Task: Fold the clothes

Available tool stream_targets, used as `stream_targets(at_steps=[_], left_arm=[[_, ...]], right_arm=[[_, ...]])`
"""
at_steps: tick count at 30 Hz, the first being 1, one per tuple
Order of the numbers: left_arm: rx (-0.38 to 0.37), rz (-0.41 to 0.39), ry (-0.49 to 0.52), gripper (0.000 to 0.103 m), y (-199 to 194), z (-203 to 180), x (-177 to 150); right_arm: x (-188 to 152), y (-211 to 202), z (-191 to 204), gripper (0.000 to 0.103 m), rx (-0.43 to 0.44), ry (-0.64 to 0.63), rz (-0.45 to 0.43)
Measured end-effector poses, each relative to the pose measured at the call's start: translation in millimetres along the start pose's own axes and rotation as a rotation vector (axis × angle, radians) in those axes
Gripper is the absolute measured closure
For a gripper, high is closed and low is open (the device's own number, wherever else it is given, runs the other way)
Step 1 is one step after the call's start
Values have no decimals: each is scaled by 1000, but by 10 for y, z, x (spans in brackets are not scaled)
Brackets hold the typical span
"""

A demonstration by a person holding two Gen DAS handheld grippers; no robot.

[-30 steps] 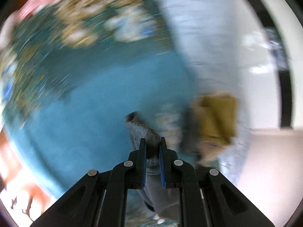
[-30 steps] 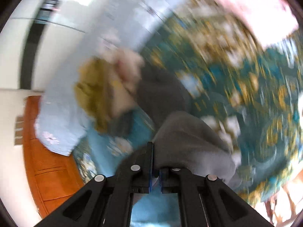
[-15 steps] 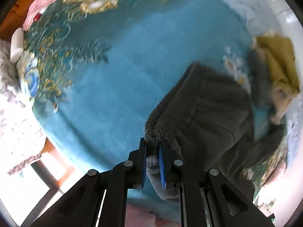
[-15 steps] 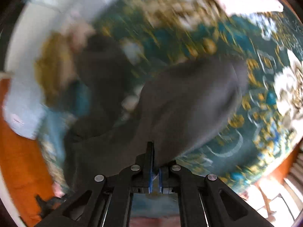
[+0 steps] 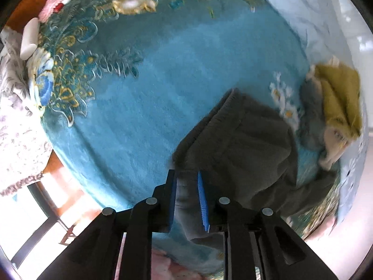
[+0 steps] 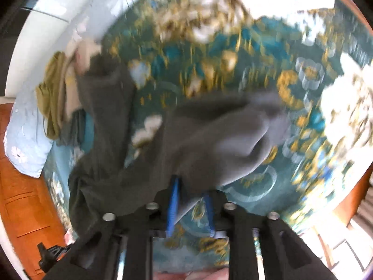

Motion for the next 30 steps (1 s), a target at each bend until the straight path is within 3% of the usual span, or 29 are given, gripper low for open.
stream_targets(at_steps=[5,8,13,14,17,21,24,26,30], left_arm=[[-59,-46,-33,74,-223,-106,103],[-95,-72,-50,73,-357,-172,160],[-118,-107,-50,66,-487,-248,189],[-118,-112,-55,65,-496,-251,197],[-128,-91,-103,65,-405,-273,187],[-138,-44,-132,65,-286,-407,159],[-141,-50,-120,65,-337,-472,158],[-135,-54,-120,65,-378,-442,177],[-111,-62,-172,64,-418,-225,203]], right_arm=[[529,-182,118,73,-184,-33,-87],[840,-289,231,58,-317,-58,-140],[1363,-492,472,56,-514,-100,-234],[1458,-472,630,53,-471,-114,-245],[1550,-18,1325,42,-190,-178,-117],[1494,570,2141,37,-4,-244,19],[1539,939,2603,31,21,-263,55],[1599,1158,2772,30,-20,-277,72],[1705,1426,2761,30,-75,-221,121]])
Point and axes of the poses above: each gripper's, at about its wrist camera, not at the fingertips, and y roughly the way its jaws point, z to its left, x to its top, the point moved 9 cm from there along y, roughly the way its jaws point, and after that the axes turned 3 degrees about z, right-handed, at the moved point
